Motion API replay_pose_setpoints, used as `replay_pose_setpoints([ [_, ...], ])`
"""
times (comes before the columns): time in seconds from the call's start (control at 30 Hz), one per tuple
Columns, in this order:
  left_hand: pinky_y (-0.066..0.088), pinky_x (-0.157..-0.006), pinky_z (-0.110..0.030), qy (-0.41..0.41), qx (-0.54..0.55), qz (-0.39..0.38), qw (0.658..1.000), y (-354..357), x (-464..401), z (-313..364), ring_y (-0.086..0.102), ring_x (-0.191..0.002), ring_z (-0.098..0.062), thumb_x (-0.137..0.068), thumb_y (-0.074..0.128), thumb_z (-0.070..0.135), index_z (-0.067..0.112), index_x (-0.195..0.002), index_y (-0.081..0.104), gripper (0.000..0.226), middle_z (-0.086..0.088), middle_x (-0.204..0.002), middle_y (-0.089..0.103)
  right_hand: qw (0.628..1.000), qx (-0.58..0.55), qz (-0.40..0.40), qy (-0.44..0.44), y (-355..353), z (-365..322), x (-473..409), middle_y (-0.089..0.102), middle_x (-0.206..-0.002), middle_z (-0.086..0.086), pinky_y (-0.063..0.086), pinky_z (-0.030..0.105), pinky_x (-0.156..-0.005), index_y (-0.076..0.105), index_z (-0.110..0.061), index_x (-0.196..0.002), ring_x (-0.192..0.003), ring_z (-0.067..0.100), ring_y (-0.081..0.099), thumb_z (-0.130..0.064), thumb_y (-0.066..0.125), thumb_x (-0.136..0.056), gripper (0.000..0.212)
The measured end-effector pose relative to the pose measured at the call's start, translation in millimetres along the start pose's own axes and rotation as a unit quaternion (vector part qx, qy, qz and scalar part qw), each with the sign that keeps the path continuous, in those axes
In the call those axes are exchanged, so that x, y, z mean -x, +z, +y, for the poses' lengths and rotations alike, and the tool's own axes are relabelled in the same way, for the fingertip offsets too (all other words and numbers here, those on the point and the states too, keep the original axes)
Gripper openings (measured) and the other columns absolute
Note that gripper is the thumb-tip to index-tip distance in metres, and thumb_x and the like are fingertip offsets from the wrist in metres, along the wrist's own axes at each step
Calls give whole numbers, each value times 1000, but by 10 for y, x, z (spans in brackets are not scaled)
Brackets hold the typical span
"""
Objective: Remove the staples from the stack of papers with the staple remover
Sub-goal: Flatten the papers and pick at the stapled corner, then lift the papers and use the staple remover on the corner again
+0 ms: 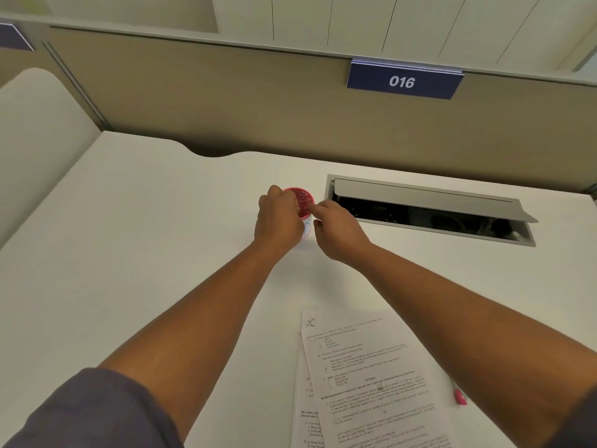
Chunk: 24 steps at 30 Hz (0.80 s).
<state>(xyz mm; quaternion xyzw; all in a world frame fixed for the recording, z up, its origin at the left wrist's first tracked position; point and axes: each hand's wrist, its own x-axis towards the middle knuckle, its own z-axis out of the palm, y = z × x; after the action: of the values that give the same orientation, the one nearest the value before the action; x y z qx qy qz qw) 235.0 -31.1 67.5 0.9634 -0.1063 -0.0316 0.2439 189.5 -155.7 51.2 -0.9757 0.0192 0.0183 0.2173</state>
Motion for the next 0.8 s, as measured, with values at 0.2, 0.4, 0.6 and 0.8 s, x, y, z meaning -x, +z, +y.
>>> replay_pose_setpoints([
  [0.2,57,-98,-40,-15,-1,0,1000,-5,-23,-4,61,-117,-33,-92,73,22,4,-121,68,35,-15,-131,57,1000,-7,-4,3,31,33,-16,55,-140,12,46,38,-102,46,-13,-150,-124,31,53,-8,46,-102,48],
  [0.4,57,-89,-37,29,13,57,998,-8,30,-18,60,-110,-29,-93,71,20,6,-111,73,23,-14,-121,63,999,-46,-2,17,25,60,6,56,-137,11,45,38,-101,39,-18,-154,-125,29,52,-10,46,-102,53],
  [0.6,55,-83,-35,124,70,77,987,336,487,-53,59,-104,-26,-96,66,12,8,-107,75,14,-10,-112,67,988,-120,47,88,125,163,499,57,-139,9,47,39,-103,41,-19,-152,-124,27,56,-11,49,-101,53],
  [0.8,50,-99,-34,76,24,-126,989,636,1161,-76,58,-121,-22,-99,66,31,19,-124,73,29,0,-131,66,982,-79,41,164,311,392,1492,54,-145,3,44,38,-108,47,-20,-148,-129,25,51,-25,57,-99,50],
])
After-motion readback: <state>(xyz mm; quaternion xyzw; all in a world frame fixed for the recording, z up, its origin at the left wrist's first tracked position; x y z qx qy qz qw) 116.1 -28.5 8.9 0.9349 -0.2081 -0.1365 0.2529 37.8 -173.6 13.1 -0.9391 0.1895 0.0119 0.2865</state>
